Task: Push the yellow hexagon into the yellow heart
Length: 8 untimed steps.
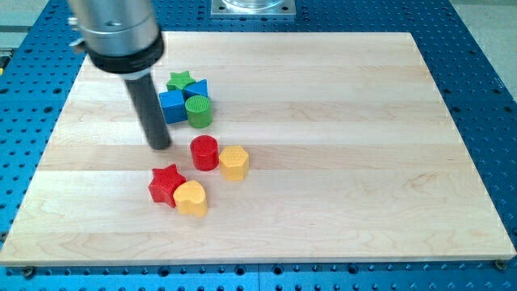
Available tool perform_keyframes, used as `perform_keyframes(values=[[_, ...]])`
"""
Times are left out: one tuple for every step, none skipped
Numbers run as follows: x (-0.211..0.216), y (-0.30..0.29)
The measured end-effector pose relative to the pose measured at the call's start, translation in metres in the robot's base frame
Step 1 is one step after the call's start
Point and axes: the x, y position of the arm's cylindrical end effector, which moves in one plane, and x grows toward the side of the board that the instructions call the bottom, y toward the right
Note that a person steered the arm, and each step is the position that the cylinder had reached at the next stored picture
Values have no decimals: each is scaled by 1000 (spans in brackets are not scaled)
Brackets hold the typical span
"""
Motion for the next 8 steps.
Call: perform_keyframes(values=[[8, 58], [25, 69], [25, 122], [24, 157], [31, 158], [41, 156], [54, 123], [56, 112]])
